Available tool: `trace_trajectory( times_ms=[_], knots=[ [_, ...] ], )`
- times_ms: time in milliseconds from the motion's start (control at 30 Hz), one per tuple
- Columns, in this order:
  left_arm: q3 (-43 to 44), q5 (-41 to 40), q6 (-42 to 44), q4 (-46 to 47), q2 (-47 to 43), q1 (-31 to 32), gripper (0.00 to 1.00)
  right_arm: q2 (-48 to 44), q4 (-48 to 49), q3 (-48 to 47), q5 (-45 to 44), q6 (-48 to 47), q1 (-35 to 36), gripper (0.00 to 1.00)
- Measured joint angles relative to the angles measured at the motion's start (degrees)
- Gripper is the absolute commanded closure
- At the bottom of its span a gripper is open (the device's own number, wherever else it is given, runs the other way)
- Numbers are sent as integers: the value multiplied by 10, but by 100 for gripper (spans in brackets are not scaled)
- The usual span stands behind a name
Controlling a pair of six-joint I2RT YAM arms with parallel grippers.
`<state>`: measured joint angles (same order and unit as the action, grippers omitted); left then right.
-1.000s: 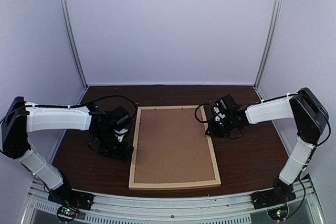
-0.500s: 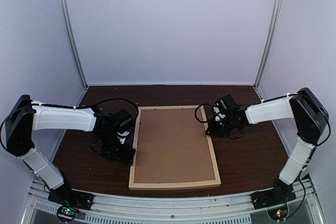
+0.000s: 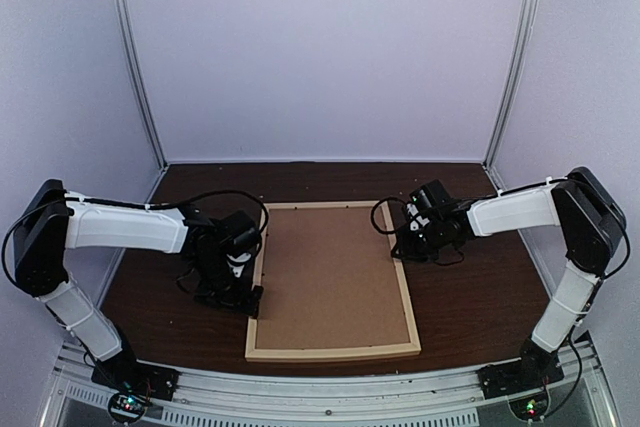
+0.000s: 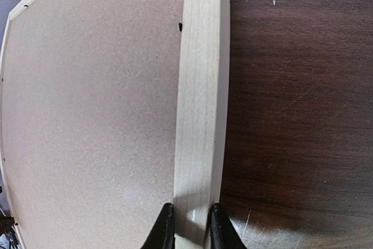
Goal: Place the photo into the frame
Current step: Hold the fastener against the backboard.
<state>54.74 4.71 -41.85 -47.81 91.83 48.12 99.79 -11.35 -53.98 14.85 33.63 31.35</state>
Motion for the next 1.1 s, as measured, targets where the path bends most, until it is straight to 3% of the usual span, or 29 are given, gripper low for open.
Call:
trace_trajectory(
  times_ms=[1100],
  knots=[
    [35, -41, -31, 4, 40, 63, 6, -2, 10, 7, 0, 4, 0, 93]
  ],
)
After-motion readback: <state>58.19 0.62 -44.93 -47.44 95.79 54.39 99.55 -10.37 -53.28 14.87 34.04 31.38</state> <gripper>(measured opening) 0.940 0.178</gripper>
